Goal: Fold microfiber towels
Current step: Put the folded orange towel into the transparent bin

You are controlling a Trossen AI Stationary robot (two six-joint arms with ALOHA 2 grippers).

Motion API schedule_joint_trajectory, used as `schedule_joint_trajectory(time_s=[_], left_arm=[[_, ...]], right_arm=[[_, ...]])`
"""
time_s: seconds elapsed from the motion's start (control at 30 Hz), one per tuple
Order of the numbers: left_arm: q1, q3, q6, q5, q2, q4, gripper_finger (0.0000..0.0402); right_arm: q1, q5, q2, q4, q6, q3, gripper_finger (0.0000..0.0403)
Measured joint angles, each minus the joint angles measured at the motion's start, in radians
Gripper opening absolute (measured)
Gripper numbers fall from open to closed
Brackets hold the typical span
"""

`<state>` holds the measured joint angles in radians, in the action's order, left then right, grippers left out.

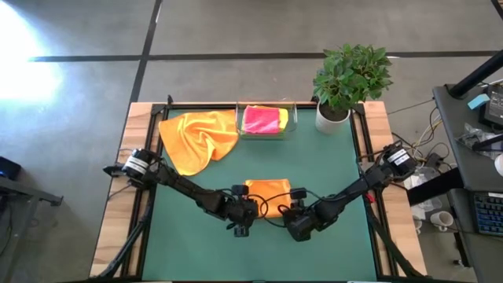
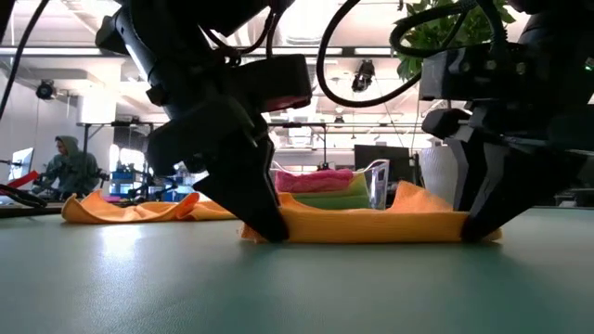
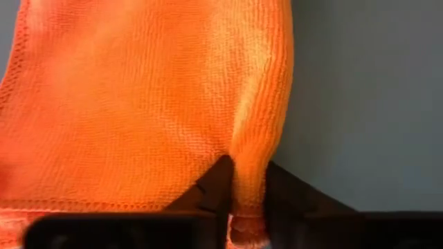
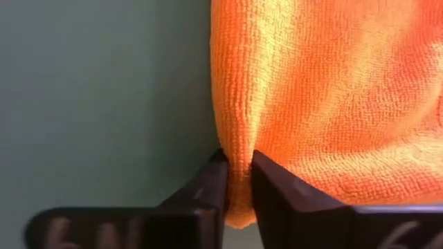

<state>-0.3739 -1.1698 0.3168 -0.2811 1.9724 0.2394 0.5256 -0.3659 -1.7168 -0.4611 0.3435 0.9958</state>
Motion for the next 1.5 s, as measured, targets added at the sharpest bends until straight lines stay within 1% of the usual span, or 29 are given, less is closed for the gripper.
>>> schedule_joint_trajectory(time_s=[0.07, 0.13, 0.3, 0.47, 0.57, 0.7, 0.9, 1.03, 1.17, 1.23, 1.33, 1.5], left_arm=[[0.002, 0.000, -0.001, 0.000, 0.001, 0.002, 0.0024], [0.003, 0.000, -0.005, -0.001, 0.001, 0.003, 0.0008], [0.003, 0.002, -0.005, 0.004, -0.013, 0.004, 0.0010], [0.006, 0.006, -0.001, 0.041, -0.063, 0.019, 0.0003], [0.009, 0.006, -0.008, 0.038, -0.097, 0.014, 0.0002], [0.013, 0.005, -0.007, 0.035, -0.105, 0.021, 0.0002], [0.020, -0.057, -0.009, 0.027, -0.111, 0.090, 0.0001], [0.033, -0.121, -0.041, 0.003, -0.112, 0.192, 0.0001], [0.055, -0.176, -0.048, -0.029, -0.120, 0.325, 0.0000], [0.069, -0.193, -0.077, -0.044, -0.137, 0.366, 0.0000], [0.093, -0.198, -0.126, -0.049, -0.171, 0.382, 0.0000], [0.139, -0.198, -0.223, -0.049, -0.227, 0.397, 0.0000]], right_arm=[[-0.003, 0.007, 0.000, 0.000, 0.002, 0.000, 0.0031], [-0.005, 0.007, 0.000, 0.000, 0.004, 0.000, 0.0015], [-0.008, 0.007, 0.004, -0.028, 0.005, 0.019, 0.0010], [-0.007, 0.006, 0.008, -0.121, 0.023, 0.090, 0.0009], [-0.007, 0.007, 0.007, -0.141, 0.022, 0.102, 0.0009], [-0.008, -0.002, 0.007, -0.199, 0.035, 0.139, 0.0009], [-0.013, -0.046, 0.007, -0.320, 0.057, 0.220, 0.0009], [-0.038, -0.083, 0.007, -0.370, 0.057, 0.269, 0.0009], [-0.076, -0.107, 0.007, -0.442, 0.052, 0.321, 0.0009], [-0.097, -0.111, 0.007, -0.483, 0.051, 0.350, 0.0009], [-0.126, -0.138, 0.008, -0.520, 0.049, 0.385, 0.0009], [-0.164, -0.144, 0.026, -0.530, 0.048, 0.406, 0.0009]])
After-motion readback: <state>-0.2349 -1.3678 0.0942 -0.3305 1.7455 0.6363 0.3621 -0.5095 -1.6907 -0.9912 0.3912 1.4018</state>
